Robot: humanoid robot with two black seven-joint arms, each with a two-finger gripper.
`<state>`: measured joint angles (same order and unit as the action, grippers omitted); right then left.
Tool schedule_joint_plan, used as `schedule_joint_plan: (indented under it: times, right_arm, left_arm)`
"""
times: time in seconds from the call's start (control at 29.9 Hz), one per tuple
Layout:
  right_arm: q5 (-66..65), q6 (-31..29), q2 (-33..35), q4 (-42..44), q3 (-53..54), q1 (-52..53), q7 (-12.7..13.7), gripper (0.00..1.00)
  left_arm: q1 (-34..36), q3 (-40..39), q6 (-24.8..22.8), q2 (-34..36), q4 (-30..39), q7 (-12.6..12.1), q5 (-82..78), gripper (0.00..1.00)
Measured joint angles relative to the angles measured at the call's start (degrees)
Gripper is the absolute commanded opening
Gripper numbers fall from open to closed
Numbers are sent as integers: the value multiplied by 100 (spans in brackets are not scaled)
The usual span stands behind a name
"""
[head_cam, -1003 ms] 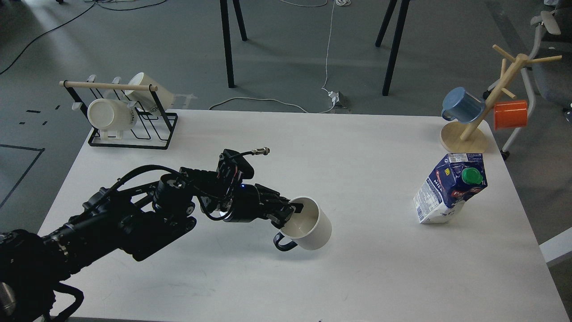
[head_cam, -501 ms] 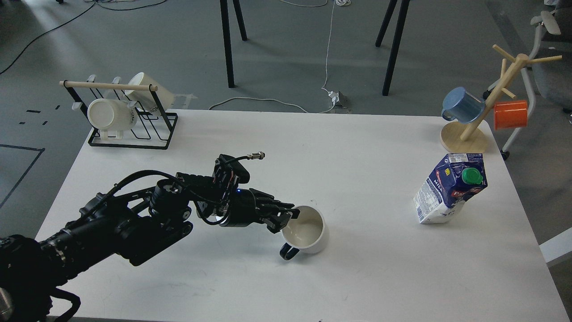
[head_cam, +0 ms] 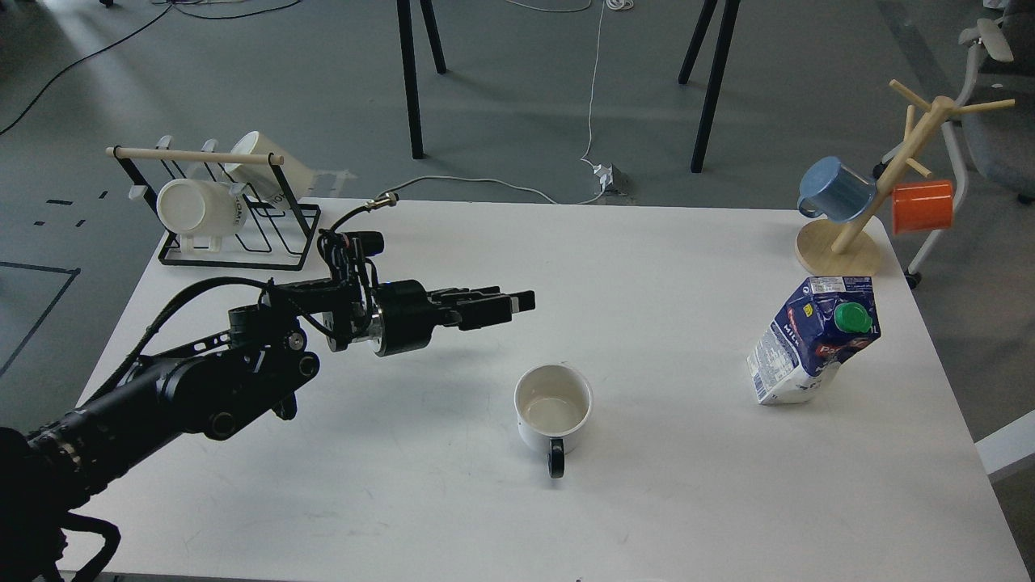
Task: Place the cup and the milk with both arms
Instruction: 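Open the left gripper and withdraw it toward the mug rack, then reach the right gripper to the milk carton and grasp it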
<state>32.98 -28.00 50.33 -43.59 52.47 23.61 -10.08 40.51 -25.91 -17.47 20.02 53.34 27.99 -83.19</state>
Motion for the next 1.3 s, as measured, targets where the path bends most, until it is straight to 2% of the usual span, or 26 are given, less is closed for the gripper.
schedule_joint_plan:
  times: [0.03, 0.1, 0.2, 0.4, 0.64, 0.84, 1.3]
  right_arm:
    - [133, 0, 145, -212, -2, -192, 96, 99]
    - [355, 0, 397, -530, -2, -621, 250, 99]
    - [637, 0, 599, -713, -7, -1287, 347, 99]
    - [1210, 0, 645, -907, -41, -2503, 366, 99]
    - [1644, 0, 622, -2239, -119, -3774, 418, 99]
    - [1645, 0, 450, -3205, -368, -4043, 562, 99]
    - [1625, 0, -877, -3143, -658, -3495, 569, 99]
  left_arm:
    - [15, -22, -94, 141, 0, 0, 526, 99]
    - [31, -95, -438, 436, -1, 0, 1594, 99]
    - [34, -227, -928, 926, -2, 0, 3254, 99]
    - [-208, -554, -1052, 1663, 14, 0, 5223, 99]
    - [-1120, -1936, -1052, 1782, 101, 0, 5400, 99]
    - [-1509, -2112, -1053, 1663, 204, 0, 5386, 99]
    - [-1588, -2114, -1053, 1319, 214, 0, 5349, 99]
